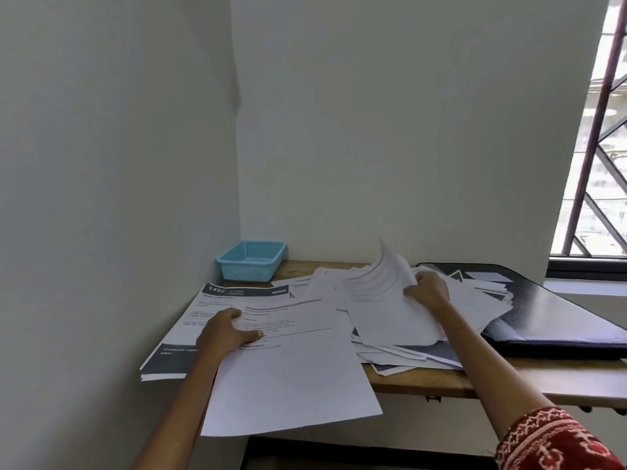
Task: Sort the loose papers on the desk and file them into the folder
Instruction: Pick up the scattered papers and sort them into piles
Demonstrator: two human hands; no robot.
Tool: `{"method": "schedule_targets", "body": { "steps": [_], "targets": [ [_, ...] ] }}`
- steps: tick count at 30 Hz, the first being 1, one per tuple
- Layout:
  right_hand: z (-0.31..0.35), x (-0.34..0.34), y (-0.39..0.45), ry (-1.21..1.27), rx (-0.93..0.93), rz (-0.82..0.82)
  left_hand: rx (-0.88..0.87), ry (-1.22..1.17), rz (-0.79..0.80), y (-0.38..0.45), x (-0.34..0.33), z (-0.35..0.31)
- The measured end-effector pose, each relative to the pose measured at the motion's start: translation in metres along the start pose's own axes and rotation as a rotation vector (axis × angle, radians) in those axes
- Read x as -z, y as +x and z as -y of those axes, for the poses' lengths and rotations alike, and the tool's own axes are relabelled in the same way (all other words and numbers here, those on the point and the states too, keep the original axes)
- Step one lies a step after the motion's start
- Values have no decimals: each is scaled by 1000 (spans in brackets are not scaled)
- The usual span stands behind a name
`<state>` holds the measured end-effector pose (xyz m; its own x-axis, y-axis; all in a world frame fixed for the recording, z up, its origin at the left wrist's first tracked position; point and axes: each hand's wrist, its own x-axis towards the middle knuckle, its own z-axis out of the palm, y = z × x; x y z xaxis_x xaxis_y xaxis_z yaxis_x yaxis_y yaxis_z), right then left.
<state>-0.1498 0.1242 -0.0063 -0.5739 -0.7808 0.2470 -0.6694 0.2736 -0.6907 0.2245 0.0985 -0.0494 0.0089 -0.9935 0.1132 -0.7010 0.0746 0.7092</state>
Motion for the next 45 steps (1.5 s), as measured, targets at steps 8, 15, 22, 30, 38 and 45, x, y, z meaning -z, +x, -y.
{"method": "schedule_targets", "body": {
  "steps": [8, 15, 22, 30, 38, 45],
  "targets": [
    [84, 33, -36, 703, 356, -23, -36, -73, -56, 3, -1, 7],
    [95, -30, -89, 513, 14, 472, -26, -181, -108, 4, 0, 4],
    [80, -56, -127, 19, 199, 413, 117, -301, -89, 14, -1, 8],
    [85, -50, -136, -481, 404, 272, 203, -440, 33, 21, 6, 2],
    [85, -32, -90, -541, 461, 91, 130, -64, -24, 33, 19, -7],
    [78, -70, -40, -339, 523, 404, 183, -13, 36, 30, 20, -5]
  ]
}}
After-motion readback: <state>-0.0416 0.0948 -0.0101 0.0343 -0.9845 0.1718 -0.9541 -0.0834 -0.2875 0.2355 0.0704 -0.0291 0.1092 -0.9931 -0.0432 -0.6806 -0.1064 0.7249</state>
